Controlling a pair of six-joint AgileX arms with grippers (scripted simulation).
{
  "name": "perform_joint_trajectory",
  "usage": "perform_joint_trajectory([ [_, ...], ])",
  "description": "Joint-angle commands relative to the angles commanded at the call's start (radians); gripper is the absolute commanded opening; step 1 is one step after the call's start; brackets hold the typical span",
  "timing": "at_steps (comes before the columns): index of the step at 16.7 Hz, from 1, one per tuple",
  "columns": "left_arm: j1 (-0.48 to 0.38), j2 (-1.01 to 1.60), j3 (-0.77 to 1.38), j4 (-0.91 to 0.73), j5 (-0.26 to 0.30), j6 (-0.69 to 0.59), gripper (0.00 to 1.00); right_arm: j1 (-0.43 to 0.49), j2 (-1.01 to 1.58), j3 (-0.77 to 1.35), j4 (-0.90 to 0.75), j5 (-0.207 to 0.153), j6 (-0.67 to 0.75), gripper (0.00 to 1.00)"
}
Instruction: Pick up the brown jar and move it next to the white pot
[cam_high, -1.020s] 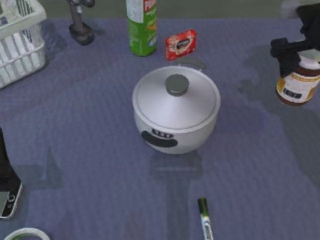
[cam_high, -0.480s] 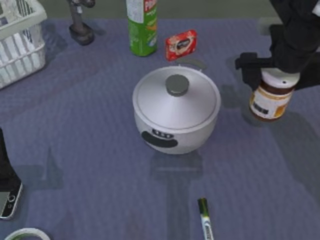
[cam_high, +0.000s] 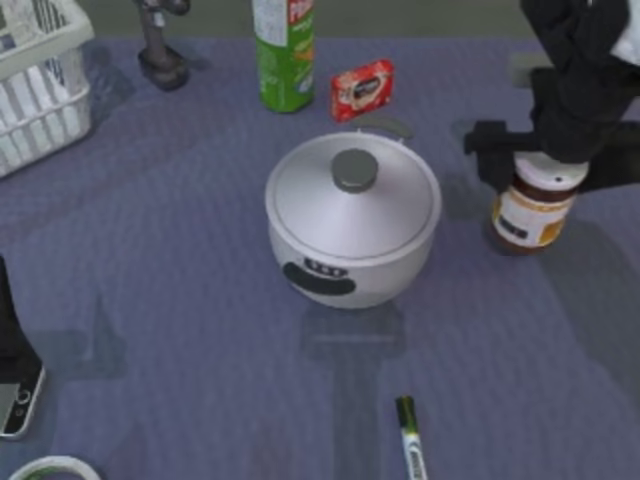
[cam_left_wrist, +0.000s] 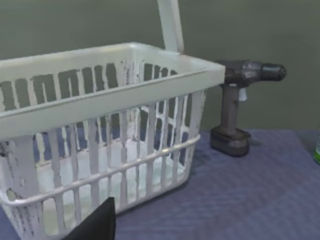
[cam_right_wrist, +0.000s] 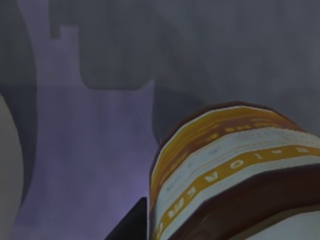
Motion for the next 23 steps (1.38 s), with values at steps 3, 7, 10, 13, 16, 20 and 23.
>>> perform_joint_trajectory([
  [3,0.000,0.000,0.000,0.000,0.000,0.000,1.00,0.003,0.024,-0.047,0.066,0.003,-0.002,0.00],
  [7,0.000,0.000,0.000,0.000,0.000,0.000,1.00,0.003,0.026,-0.049,0.069,0.003,-0.002,0.00],
  [10,0.000,0.000,0.000,0.000,0.000,0.000,1.00,0.003,0.026,-0.049,0.069,0.003,-0.002,0.23],
  [13,0.000,0.000,0.000,0.000,0.000,0.000,1.00,0.003,0.026,-0.049,0.069,0.003,-0.002,0.45],
  [16,0.000,0.000,0.000,0.000,0.000,0.000,1.00,0.003,0.026,-0.049,0.069,0.003,-0.002,0.68],
  [20,0.000,0.000,0.000,0.000,0.000,0.000,1.00,0.003,0.026,-0.049,0.069,0.003,-0.002,0.98],
  [23,0.000,0.000,0.000,0.000,0.000,0.000,1.00,0.003,0.026,-0.049,0.069,0.003,-0.002,1.00],
])
